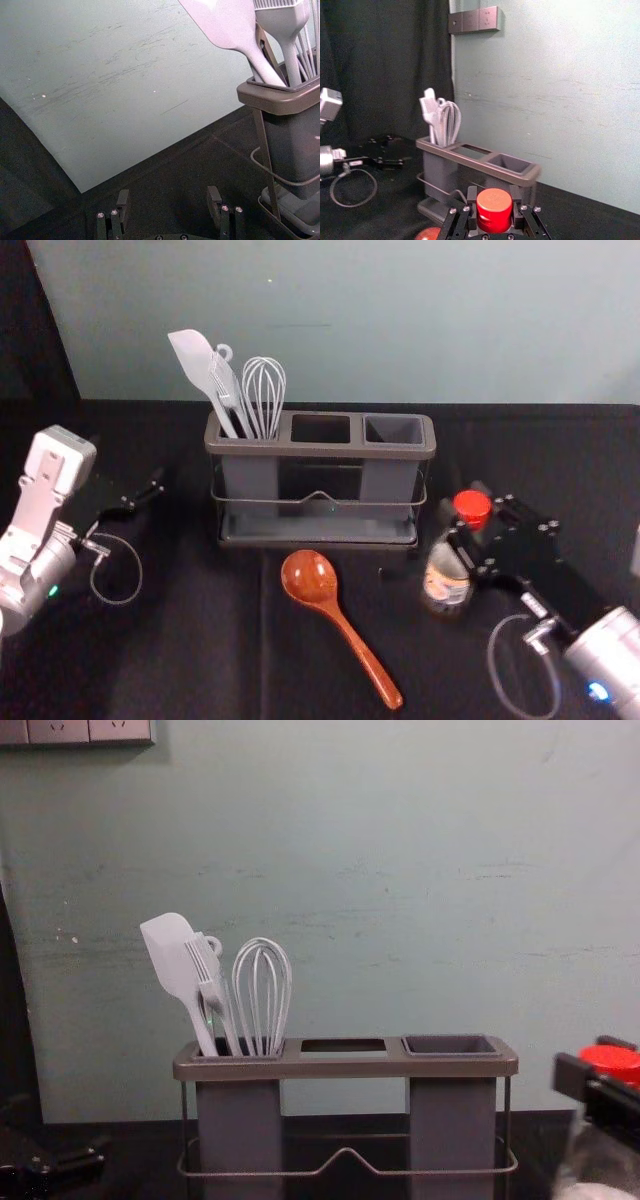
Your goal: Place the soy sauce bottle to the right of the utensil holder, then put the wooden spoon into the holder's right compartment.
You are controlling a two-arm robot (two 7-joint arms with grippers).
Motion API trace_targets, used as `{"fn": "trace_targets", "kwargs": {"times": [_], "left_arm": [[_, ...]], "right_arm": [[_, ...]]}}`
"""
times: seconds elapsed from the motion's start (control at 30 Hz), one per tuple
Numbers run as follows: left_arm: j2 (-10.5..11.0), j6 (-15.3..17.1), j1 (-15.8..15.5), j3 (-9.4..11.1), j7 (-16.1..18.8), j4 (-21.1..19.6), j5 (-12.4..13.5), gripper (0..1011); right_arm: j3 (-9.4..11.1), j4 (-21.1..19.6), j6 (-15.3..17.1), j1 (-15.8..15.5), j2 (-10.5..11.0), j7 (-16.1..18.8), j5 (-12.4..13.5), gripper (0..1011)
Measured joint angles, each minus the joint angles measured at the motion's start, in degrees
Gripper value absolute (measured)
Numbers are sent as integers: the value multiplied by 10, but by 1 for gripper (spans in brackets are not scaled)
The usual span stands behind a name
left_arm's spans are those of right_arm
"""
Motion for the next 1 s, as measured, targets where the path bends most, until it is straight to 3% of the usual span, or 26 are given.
{"fn": "trace_targets", "kwargs": {"times": [0.2,0.43,0.6,1.0], "left_arm": [[0,0,0,0,0,0,0,1000],[0,0,0,0,0,0,0,1000],[0,0,0,0,0,0,0,1000],[0,0,0,0,0,0,0,1000]], "right_arm": [[31,14,2,7,15,14,15,381],[43,51,4,43,21,33,34,381],[40,93,-7,78,15,48,51,381],[6,192,-34,168,1,69,50,381]]}}
